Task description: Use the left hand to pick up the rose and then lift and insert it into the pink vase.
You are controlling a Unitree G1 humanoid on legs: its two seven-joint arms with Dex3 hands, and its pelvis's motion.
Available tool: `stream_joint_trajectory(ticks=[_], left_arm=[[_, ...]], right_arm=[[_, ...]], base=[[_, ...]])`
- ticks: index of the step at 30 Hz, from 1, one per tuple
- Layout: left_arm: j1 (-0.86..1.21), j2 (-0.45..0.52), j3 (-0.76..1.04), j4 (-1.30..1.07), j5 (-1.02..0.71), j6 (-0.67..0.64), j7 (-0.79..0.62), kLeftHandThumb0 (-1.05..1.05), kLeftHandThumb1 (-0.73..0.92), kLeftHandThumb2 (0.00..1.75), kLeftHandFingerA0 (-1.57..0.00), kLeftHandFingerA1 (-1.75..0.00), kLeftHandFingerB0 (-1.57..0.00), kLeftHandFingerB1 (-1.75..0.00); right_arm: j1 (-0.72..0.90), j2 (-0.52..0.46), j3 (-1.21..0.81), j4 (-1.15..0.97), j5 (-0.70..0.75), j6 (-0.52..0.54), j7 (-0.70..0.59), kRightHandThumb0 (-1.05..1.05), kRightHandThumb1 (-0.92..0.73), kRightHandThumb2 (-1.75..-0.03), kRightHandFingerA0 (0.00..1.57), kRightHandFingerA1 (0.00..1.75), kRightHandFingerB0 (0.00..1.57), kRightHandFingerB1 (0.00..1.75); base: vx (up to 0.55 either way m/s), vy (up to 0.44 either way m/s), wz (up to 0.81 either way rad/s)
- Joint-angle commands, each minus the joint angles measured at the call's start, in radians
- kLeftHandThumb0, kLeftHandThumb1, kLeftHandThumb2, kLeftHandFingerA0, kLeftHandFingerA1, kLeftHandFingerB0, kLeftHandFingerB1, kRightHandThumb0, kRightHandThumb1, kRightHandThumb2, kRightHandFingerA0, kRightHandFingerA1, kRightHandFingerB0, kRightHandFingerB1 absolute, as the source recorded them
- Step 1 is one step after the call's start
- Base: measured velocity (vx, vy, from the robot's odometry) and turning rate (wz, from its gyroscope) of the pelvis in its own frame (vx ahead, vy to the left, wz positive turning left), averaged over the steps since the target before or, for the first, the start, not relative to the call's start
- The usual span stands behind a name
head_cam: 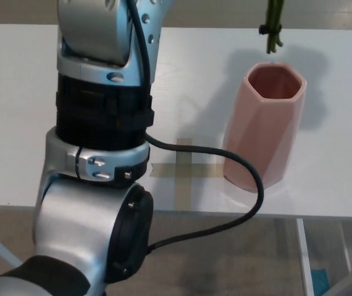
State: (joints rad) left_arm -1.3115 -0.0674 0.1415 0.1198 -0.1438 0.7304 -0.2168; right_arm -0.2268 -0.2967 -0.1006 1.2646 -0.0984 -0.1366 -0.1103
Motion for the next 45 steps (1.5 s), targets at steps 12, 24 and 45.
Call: stream_joint_trajectory(ticks=[12,24,45], left_arm=[[-0.019,-0.020,-0.030,-0.057,-0.079,0.056,0.023,-0.16,0.83,0.67,-0.96,-1.49,-0.83,-0.83],[0.008,0.002,-0.058,-0.072,-0.083,0.071,0.025,-0.17,0.83,0.66,-0.95,-1.48,-0.81,-0.88],[0.053,0.012,-0.103,-0.123,-0.083,0.127,0.052,-0.17,0.83,0.67,-0.93,-1.53,-0.79,-0.84]], right_arm=[[0.011,-0.005,-0.007,0.004,0.009,0.009,0.013,-0.27,-0.57,-0.56,0.68,0.48,0.62,0.45],[0.004,-0.006,-0.012,0.004,0.012,0.010,0.019,-0.26,-0.57,-0.56,0.68,0.48,0.62,0.45],[-0.001,-0.007,-0.003,0.006,0.003,0.004,0.012,-0.27,-0.56,-0.55,0.69,0.49,0.64,0.45]], base=[[0.00,0.000,0.00],[0.00,0.000,0.00],[0.00,0.000,0.00]])
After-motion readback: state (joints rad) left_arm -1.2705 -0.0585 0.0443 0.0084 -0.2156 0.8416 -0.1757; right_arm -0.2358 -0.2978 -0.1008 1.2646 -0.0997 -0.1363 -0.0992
